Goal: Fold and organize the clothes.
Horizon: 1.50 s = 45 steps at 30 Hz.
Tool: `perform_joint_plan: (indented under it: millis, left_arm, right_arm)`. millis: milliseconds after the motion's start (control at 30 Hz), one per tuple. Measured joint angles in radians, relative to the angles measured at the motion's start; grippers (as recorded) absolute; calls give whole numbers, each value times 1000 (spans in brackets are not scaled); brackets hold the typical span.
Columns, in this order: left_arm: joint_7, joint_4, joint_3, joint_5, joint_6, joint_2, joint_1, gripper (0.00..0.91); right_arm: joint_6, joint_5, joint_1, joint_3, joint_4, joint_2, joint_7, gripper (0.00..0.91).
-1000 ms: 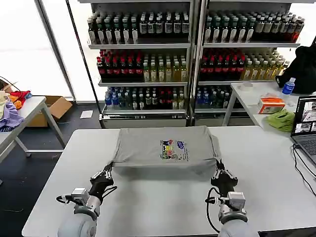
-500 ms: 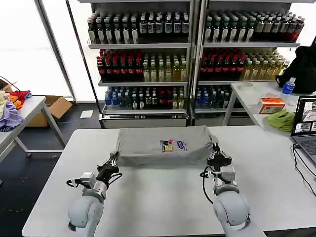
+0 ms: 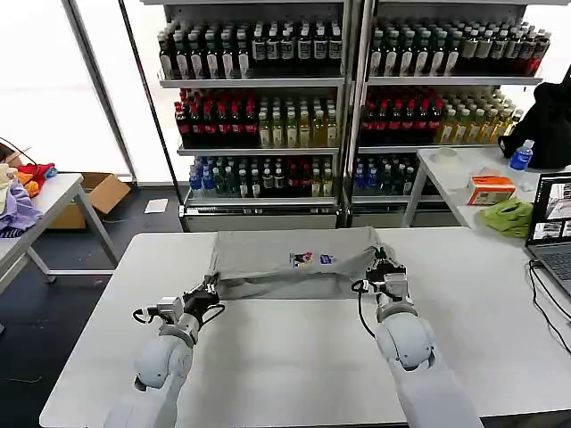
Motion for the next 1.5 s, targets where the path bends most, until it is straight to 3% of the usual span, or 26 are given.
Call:
perform_joint_plan:
  millis: [33, 300, 733, 1033, 1500]
  left_arm:
    - [0, 6, 3, 0, 2, 2, -5, 907]
    - [-4, 30, 13, 5, 14, 8, -37, 907]
    - [-49, -31, 7, -16, 63, 23, -30, 907]
    - [-64, -110, -12, -28, 107, 41, 15, 907]
    - [-58, -158, -14, -29, 142, 46, 69, 907]
  right_arm:
    - [-2, 3, 8, -2, -11, 4, 2, 907]
    - [-12, 71, 64, -5, -67, 47, 42, 907]
    - [-37, 199, 95, -12, -43, 91, 155, 907]
    - [-46, 260, 43, 2, 35, 44, 209, 907]
    - [-51, 309, -127, 58, 150, -39, 223, 907]
